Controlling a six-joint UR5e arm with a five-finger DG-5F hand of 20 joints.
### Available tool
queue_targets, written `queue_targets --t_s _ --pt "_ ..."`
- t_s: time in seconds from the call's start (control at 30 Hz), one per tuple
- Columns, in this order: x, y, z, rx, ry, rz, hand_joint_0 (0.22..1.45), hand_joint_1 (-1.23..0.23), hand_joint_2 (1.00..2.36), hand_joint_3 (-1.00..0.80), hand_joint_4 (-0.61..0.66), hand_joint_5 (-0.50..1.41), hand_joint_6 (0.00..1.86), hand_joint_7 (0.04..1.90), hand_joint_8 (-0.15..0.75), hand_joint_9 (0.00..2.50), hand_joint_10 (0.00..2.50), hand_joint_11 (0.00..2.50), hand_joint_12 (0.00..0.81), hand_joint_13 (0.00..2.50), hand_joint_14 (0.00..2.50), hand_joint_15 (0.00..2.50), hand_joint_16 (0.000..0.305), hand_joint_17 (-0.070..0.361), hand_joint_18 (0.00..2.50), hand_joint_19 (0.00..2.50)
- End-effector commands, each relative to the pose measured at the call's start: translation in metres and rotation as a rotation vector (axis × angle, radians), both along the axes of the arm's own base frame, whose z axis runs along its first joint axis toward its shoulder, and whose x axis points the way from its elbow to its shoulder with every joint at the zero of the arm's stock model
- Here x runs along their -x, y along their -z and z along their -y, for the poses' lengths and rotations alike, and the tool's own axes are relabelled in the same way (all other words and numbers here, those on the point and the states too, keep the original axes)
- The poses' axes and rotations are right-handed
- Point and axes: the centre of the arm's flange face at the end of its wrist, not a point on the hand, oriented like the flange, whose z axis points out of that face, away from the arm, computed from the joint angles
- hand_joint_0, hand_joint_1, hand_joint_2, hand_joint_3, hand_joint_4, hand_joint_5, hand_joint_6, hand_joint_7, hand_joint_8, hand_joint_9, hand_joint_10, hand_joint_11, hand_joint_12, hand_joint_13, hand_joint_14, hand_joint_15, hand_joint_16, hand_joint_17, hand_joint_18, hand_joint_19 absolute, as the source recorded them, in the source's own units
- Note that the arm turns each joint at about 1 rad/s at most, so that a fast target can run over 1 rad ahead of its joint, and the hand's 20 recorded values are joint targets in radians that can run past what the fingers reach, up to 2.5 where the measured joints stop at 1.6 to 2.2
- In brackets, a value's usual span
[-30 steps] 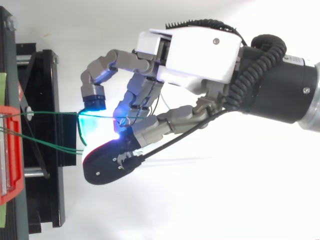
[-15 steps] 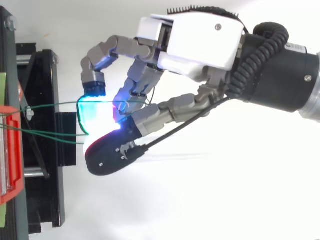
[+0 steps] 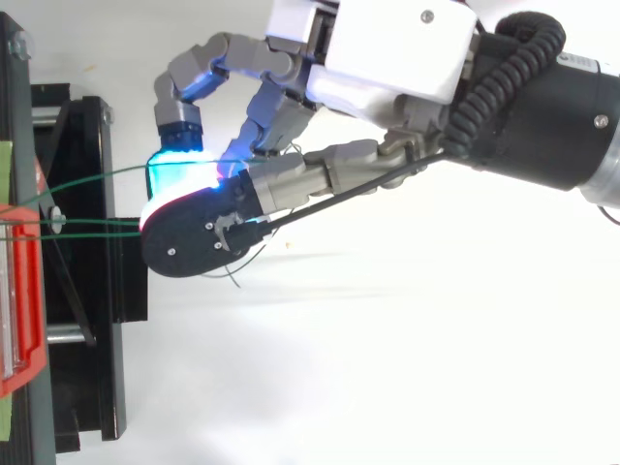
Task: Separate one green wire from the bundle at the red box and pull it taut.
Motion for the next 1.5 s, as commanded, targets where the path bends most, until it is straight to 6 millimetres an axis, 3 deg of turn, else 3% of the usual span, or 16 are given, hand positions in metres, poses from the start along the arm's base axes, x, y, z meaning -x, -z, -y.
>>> queue_targets --t_s 0.0,0.2,0.37,0.47,0.57,0.63,0.7,0.8,0.93,1.03,1.13,1.47 --pt "0.000 0.000 0.004 0.001 0.004 -0.001 0.63 -0.81 1.01 -0.37 0.11 -0.17 0.87 1.21 0.282 1.12 0.02 1.22 0.398 0.94 0.03 0.88 0.057 0.128 0.72 0.60" --pt "0.001 0.000 0.006 0.003 0.007 -0.001 0.69 -0.95 1.00 -0.50 0.10 -0.17 0.87 1.19 0.283 1.07 0.03 1.18 0.390 0.86 0.03 0.77 0.056 0.127 0.69 0.54" --pt "0.002 0.001 0.008 0.007 0.010 -0.011 0.73 -0.98 1.00 -0.50 0.10 -0.17 0.86 1.18 0.277 1.04 0.03 1.13 0.385 0.76 0.03 0.64 0.056 0.125 0.65 0.47" --pt "0.003 0.000 0.008 0.007 0.010 -0.014 0.73 -1.00 1.00 -0.50 0.09 -0.17 0.86 1.16 0.272 1.02 0.03 1.12 0.385 0.73 0.02 0.59 0.056 0.126 0.64 0.45" --pt "0.004 0.003 0.009 0.007 0.010 -0.028 0.65 -0.99 1.00 -0.50 0.06 -0.16 0.85 1.16 0.253 1.02 0.03 1.10 0.371 0.69 0.02 0.56 0.055 0.123 0.60 0.47" --pt "0.004 0.003 0.009 0.008 0.010 -0.031 0.51 -0.86 1.00 -0.50 0.06 -0.13 0.77 1.12 0.246 1.04 0.02 0.94 0.379 0.69 0.02 0.54 0.058 0.131 0.57 0.50" --pt "0.005 0.003 0.009 0.008 0.010 -0.034 0.47 -0.64 1.00 -0.50 0.05 -0.08 0.62 1.29 0.249 1.08 0.02 0.86 0.395 0.71 0.02 0.54 0.061 0.137 0.56 0.52" --pt "0.005 0.003 0.011 0.011 0.012 -0.038 0.49 -0.45 1.00 -0.50 0.04 -0.04 0.50 1.48 0.228 1.15 0.02 0.80 0.391 0.76 0.02 0.56 0.059 0.133 0.56 0.55" --pt "0.009 0.013 0.016 0.013 0.019 -0.056 0.55 -0.34 1.00 -0.50 0.04 -0.03 0.50 1.48 0.216 1.16 0.03 0.81 0.364 0.77 0.02 0.57 0.054 0.121 0.54 0.58" --pt "0.010 0.015 0.016 0.014 0.019 -0.061 0.59 -0.46 1.00 -0.50 0.07 -0.03 0.50 1.58 0.238 1.16 0.03 0.85 0.367 0.77 0.02 0.58 0.053 0.119 0.54 0.58" --pt "0.010 0.015 0.016 0.014 0.019 -0.061 0.60 -0.59 1.01 -0.43 0.10 -0.05 0.57 1.49 0.254 1.15 0.03 0.87 0.372 0.78 0.02 0.59 0.053 0.120 0.55 0.57" --pt "0.010 0.014 0.015 0.014 0.018 -0.062 0.59 -0.69 1.01 -0.34 0.15 -0.13 0.78 1.23 0.275 1.11 0.03 0.92 0.380 0.78 0.02 0.60 0.055 0.123 0.58 0.57"
